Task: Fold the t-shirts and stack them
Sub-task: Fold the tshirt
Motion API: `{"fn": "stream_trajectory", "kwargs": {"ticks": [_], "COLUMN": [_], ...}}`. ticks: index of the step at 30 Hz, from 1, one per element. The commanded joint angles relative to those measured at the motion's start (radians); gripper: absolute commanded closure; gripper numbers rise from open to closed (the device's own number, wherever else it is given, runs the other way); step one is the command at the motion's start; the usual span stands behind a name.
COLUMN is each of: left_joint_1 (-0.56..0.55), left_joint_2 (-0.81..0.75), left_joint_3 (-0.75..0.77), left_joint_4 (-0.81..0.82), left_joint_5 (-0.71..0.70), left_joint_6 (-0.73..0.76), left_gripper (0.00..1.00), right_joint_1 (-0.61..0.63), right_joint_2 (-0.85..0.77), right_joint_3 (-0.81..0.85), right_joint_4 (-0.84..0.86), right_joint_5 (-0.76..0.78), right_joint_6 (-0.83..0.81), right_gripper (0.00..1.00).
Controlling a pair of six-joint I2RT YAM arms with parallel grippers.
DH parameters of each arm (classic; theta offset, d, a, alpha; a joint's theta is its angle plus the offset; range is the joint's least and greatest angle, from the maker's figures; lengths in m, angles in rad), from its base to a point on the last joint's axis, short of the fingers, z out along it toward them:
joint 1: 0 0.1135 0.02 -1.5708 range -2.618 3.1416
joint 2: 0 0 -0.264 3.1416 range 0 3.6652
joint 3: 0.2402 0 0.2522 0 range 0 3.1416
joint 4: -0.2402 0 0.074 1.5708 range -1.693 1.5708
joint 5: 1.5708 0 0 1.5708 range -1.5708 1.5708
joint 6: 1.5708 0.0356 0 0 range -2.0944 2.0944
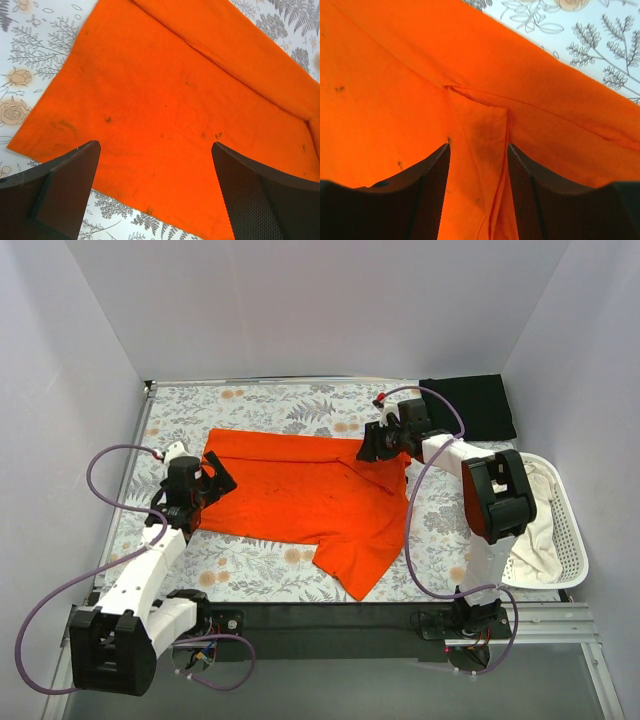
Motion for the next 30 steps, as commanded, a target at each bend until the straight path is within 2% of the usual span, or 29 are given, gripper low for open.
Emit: {"fn": "stream_trajectory", "kwargs": {"ticks": [1, 15, 30], "left_joint_1": [-0.023, -0.023, -0.023], "left_joint_2": [-0.011, 0.02, 0.043], "left_joint_3": [0.008, 0.03, 0.033], "left_joint_4": [0.006, 0.001, 0.006], "left_joint_5": [0.004, 0.038, 0.059], "left_joint_6": [0.043, 0.086, 0.086], "left_gripper": [0.13, 0.13, 0.13], "right_joint_1": [-0.002, -0.004, 0.006], "right_joint_2": [0.034, 0.169, 0.12], "right_joint_3": [0.05, 0.133, 0.078], "right_joint_4": [0.01, 0.018, 0.025], "right_joint_5": [-0.03, -0.061, -0.157], "right_joint_6": [-0.01, -0.009, -0.043], "right_gripper": [0.52, 0.52, 0.52]}}
